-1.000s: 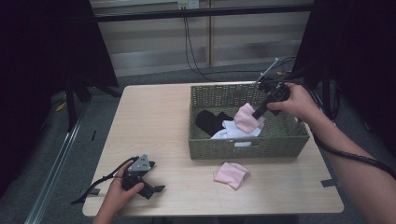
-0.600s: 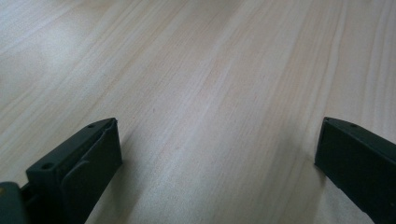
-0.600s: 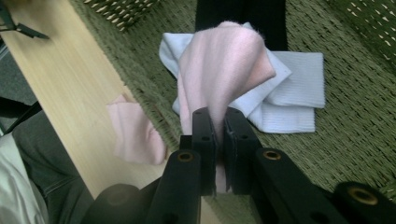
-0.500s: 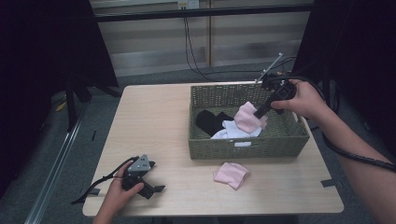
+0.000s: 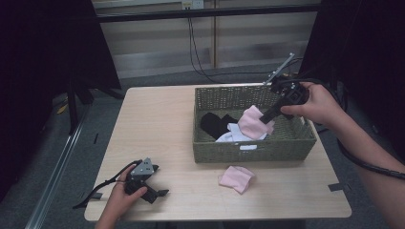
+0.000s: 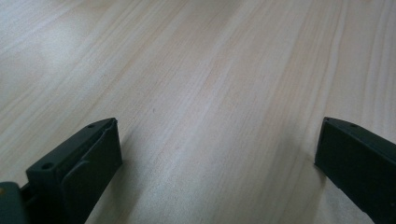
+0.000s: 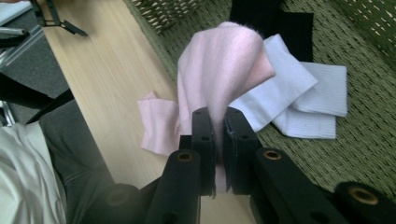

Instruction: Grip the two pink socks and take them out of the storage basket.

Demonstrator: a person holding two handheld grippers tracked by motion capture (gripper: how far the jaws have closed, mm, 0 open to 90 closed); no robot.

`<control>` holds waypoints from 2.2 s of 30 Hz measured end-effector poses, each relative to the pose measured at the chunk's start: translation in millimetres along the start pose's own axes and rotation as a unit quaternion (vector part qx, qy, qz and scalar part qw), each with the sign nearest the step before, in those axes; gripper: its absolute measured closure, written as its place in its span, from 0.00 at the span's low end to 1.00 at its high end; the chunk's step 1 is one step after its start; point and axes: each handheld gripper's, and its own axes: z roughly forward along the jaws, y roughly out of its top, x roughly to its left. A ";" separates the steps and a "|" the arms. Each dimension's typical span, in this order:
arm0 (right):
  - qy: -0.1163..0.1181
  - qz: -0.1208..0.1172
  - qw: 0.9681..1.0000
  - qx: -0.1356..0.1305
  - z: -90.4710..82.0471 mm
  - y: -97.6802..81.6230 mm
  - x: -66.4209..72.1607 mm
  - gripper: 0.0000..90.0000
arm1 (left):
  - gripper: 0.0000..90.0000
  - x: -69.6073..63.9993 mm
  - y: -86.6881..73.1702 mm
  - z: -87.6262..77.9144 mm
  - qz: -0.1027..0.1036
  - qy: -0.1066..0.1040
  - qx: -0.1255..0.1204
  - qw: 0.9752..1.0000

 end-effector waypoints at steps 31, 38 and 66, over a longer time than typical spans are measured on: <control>0.061 -0.075 0.995 0.005 50.0 -26.8 53.7 0.92 | 0.00 -0.3 -0.1 0.1 -0.002 -0.001 0.000 1.000; 0.067 -0.078 0.995 0.012 69.5 -30.3 58.6 0.91 | 0.00 -0.3 -0.1 0.1 -0.002 -0.001 0.000 1.000; 0.066 -0.089 0.993 0.042 123.7 -45.0 61.1 0.71 | 0.00 -0.3 -0.2 0.0 -0.002 -0.001 0.000 1.000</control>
